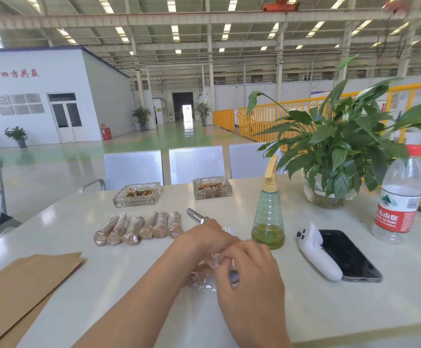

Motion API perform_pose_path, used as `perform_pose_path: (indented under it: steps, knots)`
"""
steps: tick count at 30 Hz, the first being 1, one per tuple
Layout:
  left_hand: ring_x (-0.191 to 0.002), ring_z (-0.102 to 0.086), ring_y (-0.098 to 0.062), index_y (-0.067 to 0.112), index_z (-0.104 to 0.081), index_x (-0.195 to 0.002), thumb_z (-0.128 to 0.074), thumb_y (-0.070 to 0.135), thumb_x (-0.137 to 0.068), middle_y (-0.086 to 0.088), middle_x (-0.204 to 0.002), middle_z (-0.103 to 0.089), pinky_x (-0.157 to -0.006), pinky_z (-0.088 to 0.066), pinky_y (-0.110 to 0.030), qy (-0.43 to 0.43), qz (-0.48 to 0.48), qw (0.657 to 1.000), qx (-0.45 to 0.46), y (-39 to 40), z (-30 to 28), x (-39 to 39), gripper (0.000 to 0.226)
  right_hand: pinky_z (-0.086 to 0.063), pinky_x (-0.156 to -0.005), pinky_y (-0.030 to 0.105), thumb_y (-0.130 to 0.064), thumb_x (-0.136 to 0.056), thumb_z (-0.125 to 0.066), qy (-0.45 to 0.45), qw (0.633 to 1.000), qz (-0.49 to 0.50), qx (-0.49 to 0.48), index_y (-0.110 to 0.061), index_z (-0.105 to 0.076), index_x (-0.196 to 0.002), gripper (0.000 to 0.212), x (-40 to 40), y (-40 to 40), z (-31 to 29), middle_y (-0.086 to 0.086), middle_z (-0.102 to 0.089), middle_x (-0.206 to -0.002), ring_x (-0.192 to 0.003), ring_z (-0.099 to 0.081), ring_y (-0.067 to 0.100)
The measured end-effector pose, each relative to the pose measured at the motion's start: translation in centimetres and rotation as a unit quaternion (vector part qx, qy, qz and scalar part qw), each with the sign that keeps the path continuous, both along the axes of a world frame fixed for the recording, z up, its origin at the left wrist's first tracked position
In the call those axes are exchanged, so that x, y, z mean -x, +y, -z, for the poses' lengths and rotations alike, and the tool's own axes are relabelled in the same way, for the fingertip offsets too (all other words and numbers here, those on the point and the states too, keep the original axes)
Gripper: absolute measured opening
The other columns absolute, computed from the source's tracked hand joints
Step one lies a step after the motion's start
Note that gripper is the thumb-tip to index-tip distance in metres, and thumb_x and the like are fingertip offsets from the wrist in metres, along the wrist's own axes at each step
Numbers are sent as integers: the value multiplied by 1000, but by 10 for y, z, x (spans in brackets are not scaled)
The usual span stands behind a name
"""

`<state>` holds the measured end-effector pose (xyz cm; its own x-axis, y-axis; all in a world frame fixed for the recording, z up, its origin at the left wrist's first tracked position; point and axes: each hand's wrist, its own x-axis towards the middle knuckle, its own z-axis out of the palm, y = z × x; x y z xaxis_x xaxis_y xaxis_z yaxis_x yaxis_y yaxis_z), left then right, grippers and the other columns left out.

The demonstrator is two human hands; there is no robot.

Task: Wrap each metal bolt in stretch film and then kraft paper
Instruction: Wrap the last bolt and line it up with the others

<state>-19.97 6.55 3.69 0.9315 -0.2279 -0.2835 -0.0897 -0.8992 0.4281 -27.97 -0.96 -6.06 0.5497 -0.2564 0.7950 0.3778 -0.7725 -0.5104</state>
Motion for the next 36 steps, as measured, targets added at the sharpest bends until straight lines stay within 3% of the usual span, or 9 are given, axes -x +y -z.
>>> perform_pose_path:
  steps: [4, 9, 11, 15, 19, 22, 28, 33, 36]
  knots:
    - [-73, -74, -25, 11, -46, -127, -74, 39, -88, -8, -105, -74, -67, -55, -29, 29, -82, 989, 117, 2, 9, 2, 56, -44, -83, 37, -32, -84, -64, 94, 989, -35, -105, -39, -46, -106, 28, -17, -17, 5, -22, -46, -111, -105, -44, 6]
    - [-89, -71, -24, 5, -55, -124, -53, 32, -101, -8, -99, -69, -67, -55, -29, 4, -78, 992, 100, 2, 10, 0, 35, -37, -106, 30, -82, -63, -37, 294, 935, -170, -102, -48, -33, -147, 90, -28, -26, 4, -31, -32, -144, -131, -37, -7]
    - [-101, -72, -25, 6, -55, -136, -53, 22, -102, -11, -117, -69, -82, -62, -36, -1, -78, 991, 111, 9, 13, -3, 38, -37, -102, 28, -78, -64, -34, 301, 935, -156, -102, -52, -37, -144, 84, -27, -26, 6, -37, -35, -138, -121, -39, -14]
    - [-80, -65, -8, 21, -52, -144, -62, 6, -95, 2, -113, -66, -52, -50, -11, -11, -45, 988, 145, 32, 22, 1, 53, -36, -98, 28, -60, -84, -37, 297, 943, -139, -61, -59, -30, -139, 55, -24, -21, 5, -40, -35, -135, -119, -38, -18]
    - [-106, -69, -17, 24, -66, -128, -58, -1, -88, -2, -117, -71, -90, -56, -29, -106, -27, 984, 141, 44, 34, 2, 48, -33, -114, 31, -48, -99, -40, 313, 942, -119, -20, -43, -23, -158, 61, -27, -22, 12, -26, -26, -157, -140, -35, 3]
    - [-92, -69, -11, 29, -74, -103, -48, -5, -88, 7, -98, -72, -76, -56, -23, -203, -13, 971, 129, 58, 36, 4, 45, -33, -115, 32, -49, -99, -39, 314, 942, -115, -18, -43, -21, -159, 63, -29, -22, 15, -25, -23, -162, -140, -37, 5]
    - [-93, -63, -3, 37, -74, -105, -66, 26, -88, 18, -94, -67, -85, -53, -24, -207, 66, 973, -76, 94, 35, 9, 22, -34, -100, 23, -48, -99, -41, 288, 952, -98, -25, -47, -23, -155, 59, -29, -21, 18, -30, -26, -156, -134, -38, 2]
    - [-88, -63, -6, 41, -69, -101, -65, 44, -86, 19, -90, -66, -81, -55, -30, -208, 87, 970, -88, 100, 53, 16, 16, -42, -90, 29, -43, -100, -33, 272, 959, -70, 28, -53, -27, -147, 49, -25, -23, 17, -19, -36, -145, -118, -49, 7]
    - [-94, -60, -13, 34, -65, -102, -60, 45, -90, 13, -97, -58, -84, -52, -33, -231, 113, 959, -115, 102, 64, 15, 17, -40, -94, 30, -45, -101, -32, 291, 954, -55, 44, -50, -31, -147, 46, -26, -23, 19, -15, -16, -163, -133, -42, 12]
